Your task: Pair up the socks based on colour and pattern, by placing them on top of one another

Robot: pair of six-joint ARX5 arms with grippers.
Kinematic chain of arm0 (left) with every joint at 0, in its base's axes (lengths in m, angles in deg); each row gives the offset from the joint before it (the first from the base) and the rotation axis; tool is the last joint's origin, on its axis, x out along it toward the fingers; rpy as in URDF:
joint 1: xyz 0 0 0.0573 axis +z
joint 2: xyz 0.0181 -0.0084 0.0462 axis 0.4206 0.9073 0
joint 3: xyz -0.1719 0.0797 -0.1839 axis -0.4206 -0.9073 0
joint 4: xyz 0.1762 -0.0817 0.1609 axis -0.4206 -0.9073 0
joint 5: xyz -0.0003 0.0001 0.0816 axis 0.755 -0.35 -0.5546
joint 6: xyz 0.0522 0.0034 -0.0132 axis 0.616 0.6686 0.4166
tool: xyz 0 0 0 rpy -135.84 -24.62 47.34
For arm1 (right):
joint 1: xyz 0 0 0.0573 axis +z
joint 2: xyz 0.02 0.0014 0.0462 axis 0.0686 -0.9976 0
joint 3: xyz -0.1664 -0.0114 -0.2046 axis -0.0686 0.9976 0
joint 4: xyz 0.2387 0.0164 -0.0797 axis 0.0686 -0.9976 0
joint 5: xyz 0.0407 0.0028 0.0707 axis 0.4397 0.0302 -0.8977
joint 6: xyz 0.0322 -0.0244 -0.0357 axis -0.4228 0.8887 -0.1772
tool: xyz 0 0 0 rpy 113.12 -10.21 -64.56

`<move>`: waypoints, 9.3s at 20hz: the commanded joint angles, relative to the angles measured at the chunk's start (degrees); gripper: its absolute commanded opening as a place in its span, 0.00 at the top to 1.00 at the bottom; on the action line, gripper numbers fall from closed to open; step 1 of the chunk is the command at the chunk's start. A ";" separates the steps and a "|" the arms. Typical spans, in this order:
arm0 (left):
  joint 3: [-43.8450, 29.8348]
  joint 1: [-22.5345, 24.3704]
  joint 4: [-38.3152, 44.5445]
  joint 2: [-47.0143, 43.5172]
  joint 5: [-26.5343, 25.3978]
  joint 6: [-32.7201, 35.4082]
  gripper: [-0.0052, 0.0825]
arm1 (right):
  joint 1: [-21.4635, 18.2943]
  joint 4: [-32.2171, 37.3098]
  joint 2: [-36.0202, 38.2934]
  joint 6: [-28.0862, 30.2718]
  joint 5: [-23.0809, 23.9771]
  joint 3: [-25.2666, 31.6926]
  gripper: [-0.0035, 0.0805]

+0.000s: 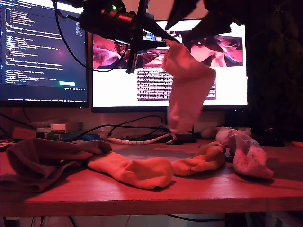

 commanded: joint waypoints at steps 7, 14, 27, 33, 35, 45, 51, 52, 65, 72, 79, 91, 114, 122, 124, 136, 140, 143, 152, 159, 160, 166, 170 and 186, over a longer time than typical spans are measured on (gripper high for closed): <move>0.79 -2.05 0.90 0.35 3.56 -0.79 0.95 | 0.42 -3.19 -0.48 0.72 9.44 0.42 0.45; 0.79 -2.01 0.92 -1.66 3.54 -0.52 0.95 | 0.42 -5.77 -0.48 1.97 12.07 0.39 0.97; 0.79 0.11 0.42 -2.03 4.26 0.98 0.48 | -1.27 -8.22 -0.35 9.53 14.91 -0.07 0.97; 0.79 3.19 -5.42 -3.87 2.36 10.88 0.96 | -6.14 -9.18 -0.35 14.19 14.38 -1.16 0.97; 0.79 3.85 -11.45 -4.98 -4.74 15.96 0.96 | -7.17 -9.35 -0.35 16.50 14.14 -1.73 0.97; 0.76 2.47 -18.75 -6.21 -35.82 29.94 0.96 | -13.11 -6.69 -0.37 23.15 13.81 -9.38 0.97; 0.70 1.81 -18.88 -7.85 -41.86 30.38 0.96 | -16.26 -7.80 -0.39 22.67 14.84 -10.19 0.97; 0.70 1.81 -18.69 -8.46 -42.42 30.38 0.96 | -16.31 -8.37 -0.39 22.60 14.82 -10.19 0.97; -43.50 3.19 5.92 -40.02 -55.91 30.25 0.96 | -16.31 -7.41 -0.39 20.48 14.47 -10.19 0.97; -65.42 3.43 14.71 -57.20 -55.93 26.95 0.96 | -16.61 -0.28 -5.27 19.61 16.72 -10.19 0.97; -66.73 3.39 14.10 -60.35 -55.87 26.45 0.96 | -14.56 -18.99 -9.27 13.60 16.33 -10.14 0.97; -66.73 3.39 14.27 -60.37 -54.53 26.51 0.96 | -8.96 -47.39 -7.61 4.00 13.66 -10.01 0.97; -66.73 -2.23 30.88 -44.02 -42.51 29.31 0.96 | -9.01 -43.65 6.03 6.73 9.03 -10.03 0.97; -66.71 -8.92 44.74 -30.71 -42.56 31.39 0.96 | -9.07 -38.56 24.00 10.51 9.14 -6.38 0.97; -66.60 -9.73 47.08 -29.20 -42.56 31.10 0.96 | -9.11 -36.74 29.79 10.73 9.97 -3.76 0.97; -58.12 -13.55 41.86 -20.87 -42.80 23.65 0.96 | -9.09 -31.74 46.86 10.51 9.86 19.82 0.97; -53.79 -14.23 38.03 -16.33 -43.76 18.43 0.86 | -9.09 -29.97 46.77 10.54 9.81 23.15 0.97; -49.99 -14.36 33.22 -13.35 -46.84 16.24 0.50 | -9.09 -29.57 46.77 10.75 9.84 23.15 0.97; -46.88 -14.51 28.52 -10.29 -49.55 14.38 0.49 | -9.09 -28.61 46.77 10.78 8.92 23.15 0.97; -46.88 -15.32 28.04 -8.15 -50.05 10.64 0.50 | -9.09 -28.33 46.80 10.75 8.68 23.15 0.97; -46.88 -15.39 28.02 -8.09 -50.14 10.47 0.50 | -9.09 -28.22 46.80 10.75 8.35 23.15 0.97; -46.75 -16.02 29.03 -8.09 -49.37 9.97 0.98 | -9.09 -28.13 46.77 10.75 8.35 23.15 0.97; -44.02 -15.30 26.56 -8.46 -48.35 9.97 0.96 | -9.03 -28.41 45.70 11.21 2.25 23.15 0.97; -41.55 -3.10 23.10 -29.35 -48.61 12.35 0.96 | -1.16 -4.46 12.94 12.07 -18.25 23.08 0.97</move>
